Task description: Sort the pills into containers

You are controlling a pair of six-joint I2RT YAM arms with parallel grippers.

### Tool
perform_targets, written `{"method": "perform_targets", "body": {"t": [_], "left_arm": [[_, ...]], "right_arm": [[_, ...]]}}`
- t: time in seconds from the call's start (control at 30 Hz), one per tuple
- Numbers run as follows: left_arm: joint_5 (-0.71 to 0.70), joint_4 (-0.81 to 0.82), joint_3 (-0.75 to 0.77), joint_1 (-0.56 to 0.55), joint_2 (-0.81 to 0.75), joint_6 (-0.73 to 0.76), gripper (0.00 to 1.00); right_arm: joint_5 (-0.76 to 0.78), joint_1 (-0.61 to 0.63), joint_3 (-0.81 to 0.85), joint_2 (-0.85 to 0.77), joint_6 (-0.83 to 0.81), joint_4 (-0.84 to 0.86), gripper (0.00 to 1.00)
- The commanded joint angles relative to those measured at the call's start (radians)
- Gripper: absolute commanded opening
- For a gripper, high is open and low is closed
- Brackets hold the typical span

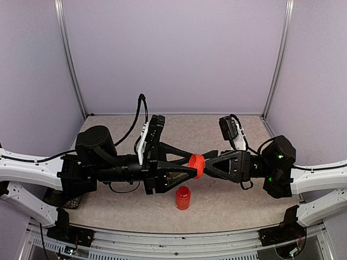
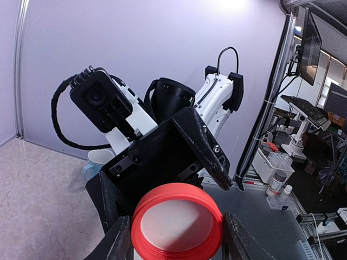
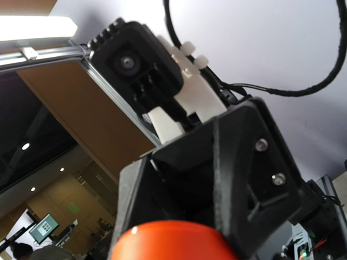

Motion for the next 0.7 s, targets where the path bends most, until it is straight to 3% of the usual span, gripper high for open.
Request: {"method": "perform_targets", "body": {"t": [0.0, 0.67], "left_arm": [[0.014, 0.032, 0.032, -0.006, 0.008, 0.009, 0.41], [-0.024, 0.033, 0.028, -0.016, 0.018, 0.028, 0.42]], "right_arm": [[-0.003, -0.008, 0.028, 0.002, -0.003, 0.008, 0.74], [-0.015, -0.008, 0.027, 0.029, 0.015, 0.033, 0.66]]}}
